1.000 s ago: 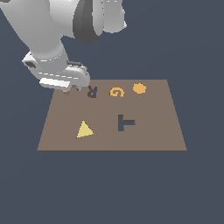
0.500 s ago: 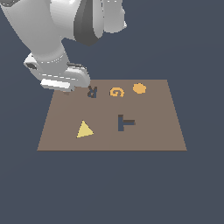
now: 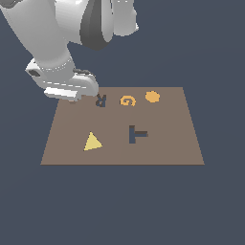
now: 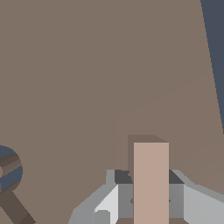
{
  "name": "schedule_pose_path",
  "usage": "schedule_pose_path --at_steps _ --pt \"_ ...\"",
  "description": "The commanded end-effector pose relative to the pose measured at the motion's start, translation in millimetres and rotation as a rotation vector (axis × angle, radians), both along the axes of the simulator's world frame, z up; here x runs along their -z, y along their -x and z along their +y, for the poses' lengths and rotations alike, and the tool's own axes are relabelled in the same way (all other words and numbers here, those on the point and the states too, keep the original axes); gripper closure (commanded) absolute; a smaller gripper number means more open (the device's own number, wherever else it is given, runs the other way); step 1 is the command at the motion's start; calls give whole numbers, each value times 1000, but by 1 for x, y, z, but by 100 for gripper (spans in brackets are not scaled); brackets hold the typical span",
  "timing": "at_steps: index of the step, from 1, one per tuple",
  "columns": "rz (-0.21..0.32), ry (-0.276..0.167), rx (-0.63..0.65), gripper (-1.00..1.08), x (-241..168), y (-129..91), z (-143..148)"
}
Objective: Insert a designated object into the corresponding slot on a board.
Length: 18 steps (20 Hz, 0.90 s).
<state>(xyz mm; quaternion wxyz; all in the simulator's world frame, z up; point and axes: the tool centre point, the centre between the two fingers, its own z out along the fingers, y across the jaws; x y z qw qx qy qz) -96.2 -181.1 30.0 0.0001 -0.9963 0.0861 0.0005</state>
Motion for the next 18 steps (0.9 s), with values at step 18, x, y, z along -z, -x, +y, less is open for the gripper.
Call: schedule_pose_path --at_steps 18 --pt "-1 1 -533 108 -4 -89 33"
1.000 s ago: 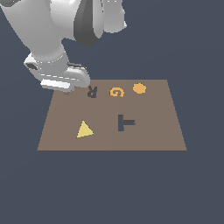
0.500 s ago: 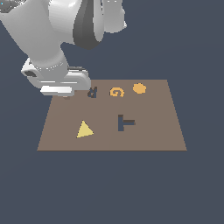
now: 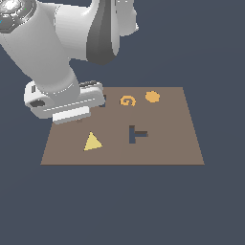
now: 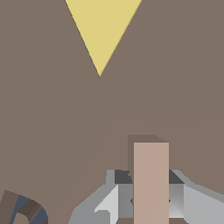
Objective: Insert a designated object into the corresponding slot on a board.
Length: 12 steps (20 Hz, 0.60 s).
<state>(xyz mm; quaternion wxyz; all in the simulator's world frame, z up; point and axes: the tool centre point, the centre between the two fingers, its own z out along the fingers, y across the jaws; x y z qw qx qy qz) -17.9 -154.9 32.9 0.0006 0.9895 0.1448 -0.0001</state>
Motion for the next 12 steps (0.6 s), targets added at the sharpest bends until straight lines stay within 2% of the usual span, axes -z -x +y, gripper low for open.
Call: schedule_pose_path --at_steps 1,6,12 --pt "0 0 -120 108 -1 -18 13" --pt "-1 1 -367 108 -3 -49 45" --pt "-1 1 -642 108 -4 -73 89"
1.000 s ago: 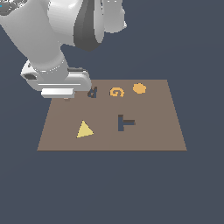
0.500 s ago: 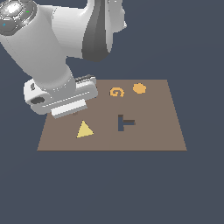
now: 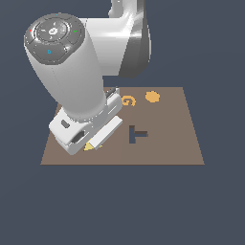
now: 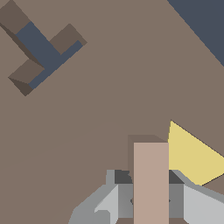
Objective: Insert a designated object into the corresponding slot on a board.
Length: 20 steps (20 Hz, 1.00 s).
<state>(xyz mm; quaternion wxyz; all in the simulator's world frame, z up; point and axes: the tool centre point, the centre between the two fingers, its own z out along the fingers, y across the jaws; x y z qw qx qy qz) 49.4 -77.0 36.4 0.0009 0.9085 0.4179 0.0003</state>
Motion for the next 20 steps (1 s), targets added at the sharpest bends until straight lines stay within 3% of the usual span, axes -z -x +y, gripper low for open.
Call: schedule_pose_path --at_steps 1,11,20 --pt "0 0 -114 108 -1 -8 19" --pt "0 0 -507 108 -3 -15 91" --pt "1 0 -694 108 -4 -6 125"
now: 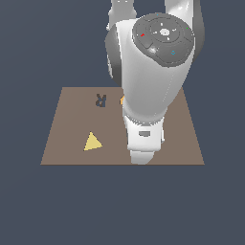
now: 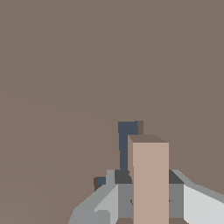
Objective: Insert a designated object into the corresponding slot on a board.
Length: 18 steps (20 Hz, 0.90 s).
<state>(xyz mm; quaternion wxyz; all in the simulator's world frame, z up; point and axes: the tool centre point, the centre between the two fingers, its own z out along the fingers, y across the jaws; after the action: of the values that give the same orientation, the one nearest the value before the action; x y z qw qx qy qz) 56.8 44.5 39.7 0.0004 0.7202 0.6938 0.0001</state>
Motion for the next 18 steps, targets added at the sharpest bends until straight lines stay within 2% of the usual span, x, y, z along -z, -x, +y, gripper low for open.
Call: schedule_pose_path --at_steps 1,12,13,18 --pt "0 0 -33 108 0 2 5" --pt "0 0 -48 108 10 4 8" --pt "0 0 -48 -92 10 4 8" --pt "0 0 -48 -92 10 4 8"
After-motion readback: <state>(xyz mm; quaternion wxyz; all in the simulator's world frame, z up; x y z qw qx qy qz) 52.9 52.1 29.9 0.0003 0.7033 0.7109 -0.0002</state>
